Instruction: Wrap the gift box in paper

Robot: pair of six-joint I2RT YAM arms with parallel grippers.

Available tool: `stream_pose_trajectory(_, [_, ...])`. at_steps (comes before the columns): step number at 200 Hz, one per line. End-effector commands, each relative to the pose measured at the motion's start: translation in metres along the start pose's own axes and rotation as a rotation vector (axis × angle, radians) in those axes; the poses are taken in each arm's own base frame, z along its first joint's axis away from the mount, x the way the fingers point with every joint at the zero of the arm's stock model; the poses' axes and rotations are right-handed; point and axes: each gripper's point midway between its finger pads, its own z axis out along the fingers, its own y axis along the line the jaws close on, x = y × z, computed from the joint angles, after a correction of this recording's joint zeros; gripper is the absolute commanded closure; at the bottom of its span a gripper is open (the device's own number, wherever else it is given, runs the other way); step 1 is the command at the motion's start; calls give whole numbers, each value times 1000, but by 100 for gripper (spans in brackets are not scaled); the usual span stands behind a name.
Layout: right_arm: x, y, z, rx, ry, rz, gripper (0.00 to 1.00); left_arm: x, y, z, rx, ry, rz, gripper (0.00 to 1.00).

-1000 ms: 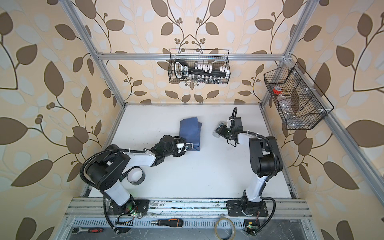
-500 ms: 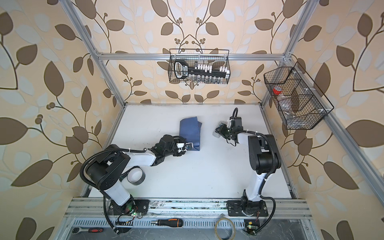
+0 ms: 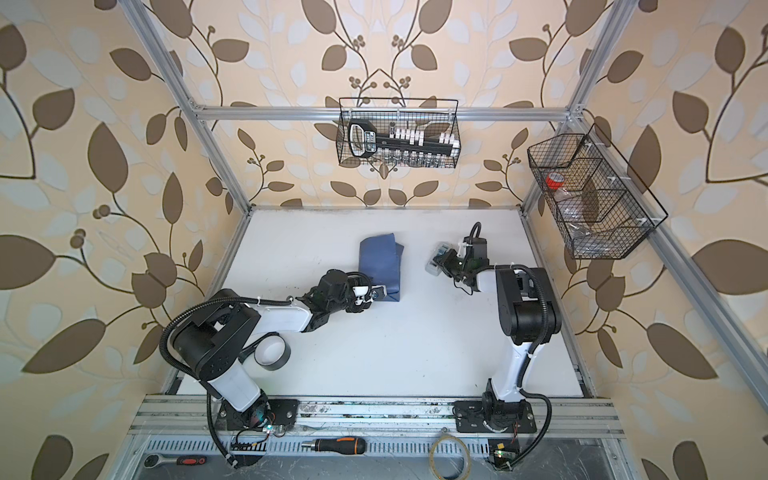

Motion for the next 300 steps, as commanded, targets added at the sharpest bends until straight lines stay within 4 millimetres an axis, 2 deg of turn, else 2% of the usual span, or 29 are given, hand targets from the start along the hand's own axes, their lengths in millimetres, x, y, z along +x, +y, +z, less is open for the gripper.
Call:
stream_pose_trajectory(1, [17,-11,5,-10,47,72,84,52,-49,-1,174,182,13,45])
stream_pose_trajectory(103, [11,-5,6,-83,24,146,100,52,-50,0,180,187,11,47])
stream_pose_trajectory(226, [-4,25,-10,-202,-22,199,100,54,-50,0,183,195,14,47])
stream_pose_trajectory(300, [-3,33,-15,-239,-22,218,100,55,-51,0,186,199,14,48])
